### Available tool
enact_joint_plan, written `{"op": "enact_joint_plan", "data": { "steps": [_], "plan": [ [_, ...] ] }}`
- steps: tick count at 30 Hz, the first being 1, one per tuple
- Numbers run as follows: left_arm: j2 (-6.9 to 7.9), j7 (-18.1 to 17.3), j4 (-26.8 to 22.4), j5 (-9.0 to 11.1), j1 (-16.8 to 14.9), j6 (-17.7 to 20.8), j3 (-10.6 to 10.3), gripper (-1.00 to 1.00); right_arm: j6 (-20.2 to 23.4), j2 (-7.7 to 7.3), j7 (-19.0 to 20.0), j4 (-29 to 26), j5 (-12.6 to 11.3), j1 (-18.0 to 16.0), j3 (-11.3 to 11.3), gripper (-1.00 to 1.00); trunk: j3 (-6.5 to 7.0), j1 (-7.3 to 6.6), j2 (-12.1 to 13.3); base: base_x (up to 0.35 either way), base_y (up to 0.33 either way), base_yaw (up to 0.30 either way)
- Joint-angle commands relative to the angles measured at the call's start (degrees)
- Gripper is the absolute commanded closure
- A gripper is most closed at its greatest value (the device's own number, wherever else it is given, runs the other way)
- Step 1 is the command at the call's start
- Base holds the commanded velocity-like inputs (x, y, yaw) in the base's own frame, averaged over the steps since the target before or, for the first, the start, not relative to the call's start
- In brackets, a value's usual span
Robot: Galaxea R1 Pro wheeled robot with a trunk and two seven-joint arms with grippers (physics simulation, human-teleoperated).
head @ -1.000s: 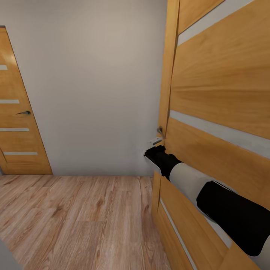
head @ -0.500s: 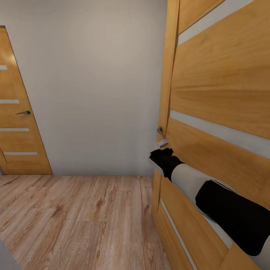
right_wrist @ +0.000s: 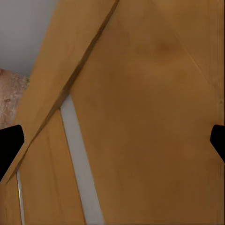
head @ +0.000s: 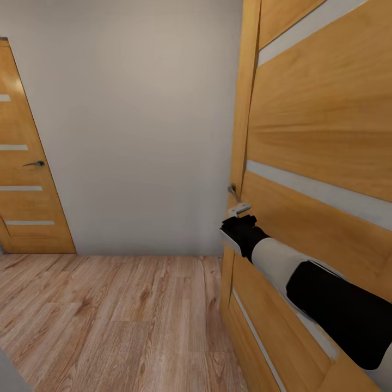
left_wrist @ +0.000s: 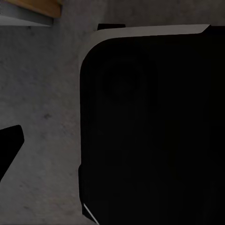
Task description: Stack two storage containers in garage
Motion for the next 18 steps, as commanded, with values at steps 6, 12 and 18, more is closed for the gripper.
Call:
{"op": "enact_joint_plan", "data": {
  "steps": [6, 12, 18],
  "plan": [
    [0.04, 0.05, -0.06, 0.06, 0.00, -0.19, -0.02, -1.00, 0.20, -1.50, -0.32, -0.09, -0.53, -0.06, 0.48, -1.00, -0.06, 0.00, -0.03, 0.000, 0.000, 0.000],
    [-0.01, -0.02, -0.08, 0.06, 0.00, -0.20, -0.04, -1.00, -0.22, -3.87, -0.32, -0.08, -0.55, -0.06, 0.48, -1.00, -0.06, 0.00, -0.03, 0.000, 0.000, 0.000],
    [-0.02, -0.04, -0.09, 0.06, 0.00, -0.20, -0.02, -1.00, -0.27, -6.09, -0.25, -0.06, -0.63, -0.06, 0.48, -1.00, -0.06, 0.00, -0.03, 0.000, 0.000, 0.000]
  ]
}}
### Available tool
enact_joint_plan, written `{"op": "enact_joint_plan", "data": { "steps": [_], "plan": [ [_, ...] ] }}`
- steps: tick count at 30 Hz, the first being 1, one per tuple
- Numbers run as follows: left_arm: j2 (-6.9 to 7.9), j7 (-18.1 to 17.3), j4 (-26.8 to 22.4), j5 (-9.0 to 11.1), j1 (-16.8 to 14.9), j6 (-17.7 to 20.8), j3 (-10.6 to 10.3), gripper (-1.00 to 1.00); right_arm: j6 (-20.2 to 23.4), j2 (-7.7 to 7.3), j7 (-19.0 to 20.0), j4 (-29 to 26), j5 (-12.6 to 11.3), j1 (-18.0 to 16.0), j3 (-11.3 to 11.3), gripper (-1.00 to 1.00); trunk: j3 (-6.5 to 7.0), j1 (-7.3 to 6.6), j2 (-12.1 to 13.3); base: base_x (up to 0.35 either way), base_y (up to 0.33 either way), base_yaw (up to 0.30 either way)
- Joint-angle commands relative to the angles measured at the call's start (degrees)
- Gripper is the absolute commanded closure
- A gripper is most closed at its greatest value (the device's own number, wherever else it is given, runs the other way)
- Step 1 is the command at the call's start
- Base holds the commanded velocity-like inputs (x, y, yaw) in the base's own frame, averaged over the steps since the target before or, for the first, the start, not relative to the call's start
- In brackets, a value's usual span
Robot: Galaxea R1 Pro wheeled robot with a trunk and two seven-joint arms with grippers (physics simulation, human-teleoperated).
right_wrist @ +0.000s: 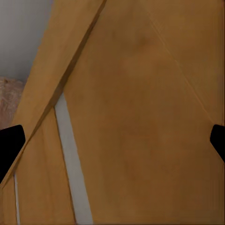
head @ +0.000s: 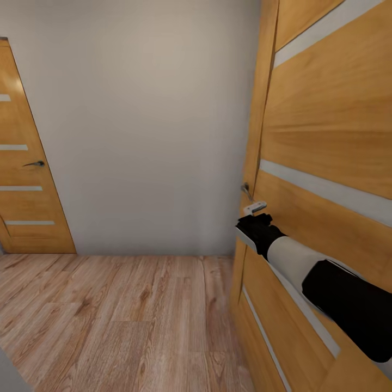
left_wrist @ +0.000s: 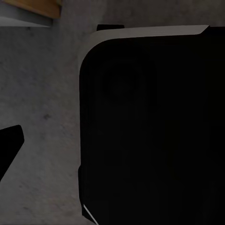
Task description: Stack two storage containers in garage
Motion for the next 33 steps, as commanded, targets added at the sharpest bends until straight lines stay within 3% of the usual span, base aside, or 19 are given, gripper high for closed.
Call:
{"op": "enact_joint_plan", "data": {
  "steps": [1, 6, 19, 33],
  "plan": [
    [0.00, 0.04, -0.05, 0.06, 0.02, -0.12, 0.06, -1.00, 0.75, -0.37, -0.46, 1.60, 0.25, -0.06, 0.48, -1.00, -0.06, 0.00, -0.04, 0.000, 0.000, 0.000],
    [0.00, 0.04, -0.05, 0.06, 0.02, -0.12, 0.08, -1.00, 0.75, -1.20, -0.51, 1.59, 0.24, -0.06, 0.48, -1.00, -0.06, 0.00, -0.04, 0.000, 0.000, 0.000],
    [0.00, 0.04, -0.05, 0.06, 0.02, -0.12, 0.07, -1.00, 0.75, -1.60, -0.53, 1.58, 0.24, -0.06, 0.48, -1.00, -0.06, 0.00, -0.04, 0.000, 0.000, 0.000],
    [0.00, 0.04, -0.05, 0.06, 0.02, -0.12, 0.11, -1.00, 0.75, -5.00, -0.45, 1.55, 0.22, -0.06, 0.13, -1.00, -0.06, 0.00, -0.04, 0.000, 0.000, 0.000]
  ]
}}
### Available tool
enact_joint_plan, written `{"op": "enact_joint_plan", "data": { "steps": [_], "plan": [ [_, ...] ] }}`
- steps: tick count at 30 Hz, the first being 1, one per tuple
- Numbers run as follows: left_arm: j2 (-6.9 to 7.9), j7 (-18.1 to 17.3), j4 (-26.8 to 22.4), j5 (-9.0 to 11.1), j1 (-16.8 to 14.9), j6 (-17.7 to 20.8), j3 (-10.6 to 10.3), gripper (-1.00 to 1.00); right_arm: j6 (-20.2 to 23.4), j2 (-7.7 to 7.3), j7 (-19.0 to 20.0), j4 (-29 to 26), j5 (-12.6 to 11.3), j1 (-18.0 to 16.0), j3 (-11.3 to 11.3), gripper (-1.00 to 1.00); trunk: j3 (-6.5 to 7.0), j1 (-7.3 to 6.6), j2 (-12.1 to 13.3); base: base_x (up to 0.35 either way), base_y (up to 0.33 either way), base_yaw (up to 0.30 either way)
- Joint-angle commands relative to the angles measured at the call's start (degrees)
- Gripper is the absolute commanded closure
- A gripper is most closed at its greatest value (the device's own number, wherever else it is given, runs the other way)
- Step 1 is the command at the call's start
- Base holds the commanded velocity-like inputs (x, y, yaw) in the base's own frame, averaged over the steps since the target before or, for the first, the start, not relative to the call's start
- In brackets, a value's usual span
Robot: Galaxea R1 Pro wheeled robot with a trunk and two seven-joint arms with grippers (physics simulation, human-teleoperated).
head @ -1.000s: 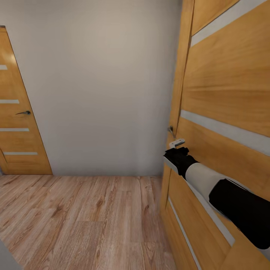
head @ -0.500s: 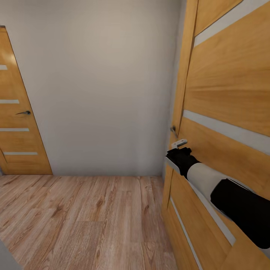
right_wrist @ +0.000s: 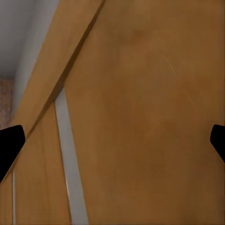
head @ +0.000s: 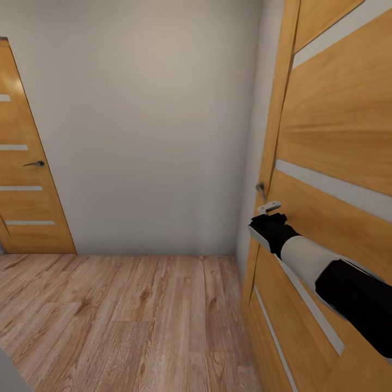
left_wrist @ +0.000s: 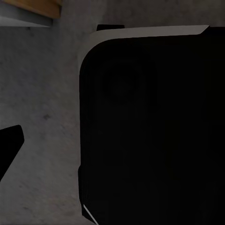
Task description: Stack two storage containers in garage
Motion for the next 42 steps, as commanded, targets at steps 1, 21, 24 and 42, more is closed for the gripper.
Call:
{"op": "enact_joint_plan", "data": {
  "steps": [1, 21, 24, 42],
  "plan": [
    [0.00, 0.04, -0.05, 0.06, 0.01, -0.12, 0.06, -1.00, 0.83, -0.13, -0.50, 2.02, 0.13, -0.05, 0.39, -1.00, -0.06, 0.00, -0.03, 0.000, 0.000, 0.000],
    [0.00, 0.04, -0.05, 0.06, 0.01, -0.13, 0.05, -1.00, 0.83, -0.53, -0.50, 2.00, 0.14, -0.05, 0.39, -1.00, -0.06, 0.00, -0.03, 0.000, 0.000, 0.000],
    [0.00, 0.04, -0.05, 0.06, 0.01, -0.12, 0.07, -1.00, 0.83, -0.76, -0.50, 1.99, 0.14, -0.05, 0.38, -1.00, -0.06, 0.00, -0.03, 0.000, 0.000, 0.000],
    [0.00, 0.04, -0.05, 0.06, 0.01, -0.12, 0.00, -1.00, 0.85, -0.78, -0.50, 1.52, 0.07, -0.05, 0.31, -1.00, -0.06, 0.00, -0.03, 0.000, 0.000, 0.000]
  ]
}}
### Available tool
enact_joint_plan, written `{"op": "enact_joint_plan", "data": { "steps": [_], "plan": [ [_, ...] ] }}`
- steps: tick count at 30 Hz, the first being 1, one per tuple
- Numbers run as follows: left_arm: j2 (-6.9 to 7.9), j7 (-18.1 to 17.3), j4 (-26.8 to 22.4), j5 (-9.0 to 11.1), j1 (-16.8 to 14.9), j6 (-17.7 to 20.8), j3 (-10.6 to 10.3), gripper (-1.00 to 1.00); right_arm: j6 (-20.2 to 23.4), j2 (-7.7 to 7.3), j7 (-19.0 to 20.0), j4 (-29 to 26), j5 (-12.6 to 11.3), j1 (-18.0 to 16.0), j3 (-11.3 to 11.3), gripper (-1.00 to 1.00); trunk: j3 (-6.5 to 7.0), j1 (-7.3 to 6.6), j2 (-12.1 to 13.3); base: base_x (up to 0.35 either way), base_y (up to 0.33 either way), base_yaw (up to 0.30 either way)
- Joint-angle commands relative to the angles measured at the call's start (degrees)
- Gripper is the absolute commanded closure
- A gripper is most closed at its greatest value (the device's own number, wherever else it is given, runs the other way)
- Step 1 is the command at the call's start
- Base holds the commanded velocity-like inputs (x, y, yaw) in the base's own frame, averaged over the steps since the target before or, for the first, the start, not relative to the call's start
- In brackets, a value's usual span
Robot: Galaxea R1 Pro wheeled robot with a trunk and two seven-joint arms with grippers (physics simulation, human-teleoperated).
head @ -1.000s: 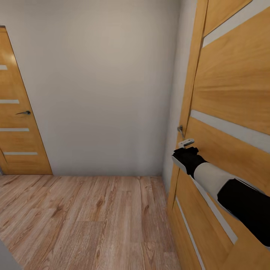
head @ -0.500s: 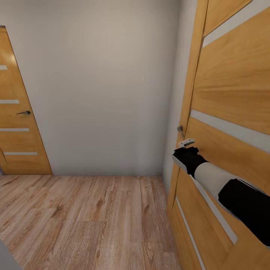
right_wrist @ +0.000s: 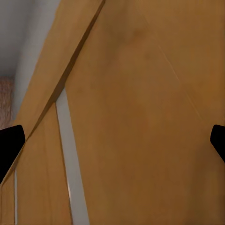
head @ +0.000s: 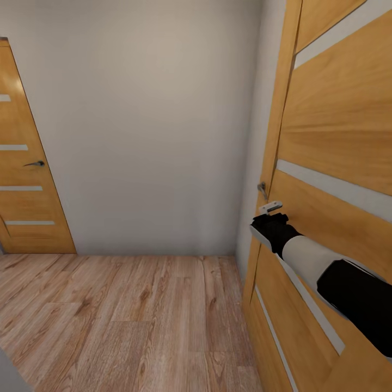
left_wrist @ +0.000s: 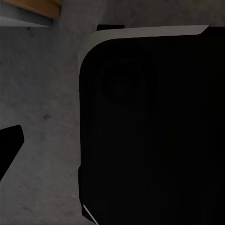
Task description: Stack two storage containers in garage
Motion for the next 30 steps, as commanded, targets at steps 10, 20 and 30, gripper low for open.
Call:
{"op": "enact_joint_plan", "data": {
  "steps": [10, 20, 30],
  "plan": [
    [0.00, 0.08, -0.05, 0.06, 0.01, -0.12, 0.01, -1.00, 1.52, 6.44, -0.50, 0.35, 0.23, -0.05, 0.20, -1.00, -0.05, 0.00, -0.03, 0.000, 0.000, 0.000],
    [-0.07, 0.27, -0.05, 0.06, 0.01, -0.12, 0.04, -1.00, 1.09, 12.53, -0.08, 0.27, -0.79, -0.05, -0.96, -1.00, -0.05, 0.00, -0.03, 0.000, 0.000, 0.000],
    [-0.17, 0.35, -0.07, 0.06, 0.01, -0.12, 0.04, -1.00, -0.46, 12.53, 13.20, -6.17, -12.92, 0.55, -1.13, -1.00, -0.05, 0.00, -0.03, 0.000, 0.000, 0.000]
  ]
}}
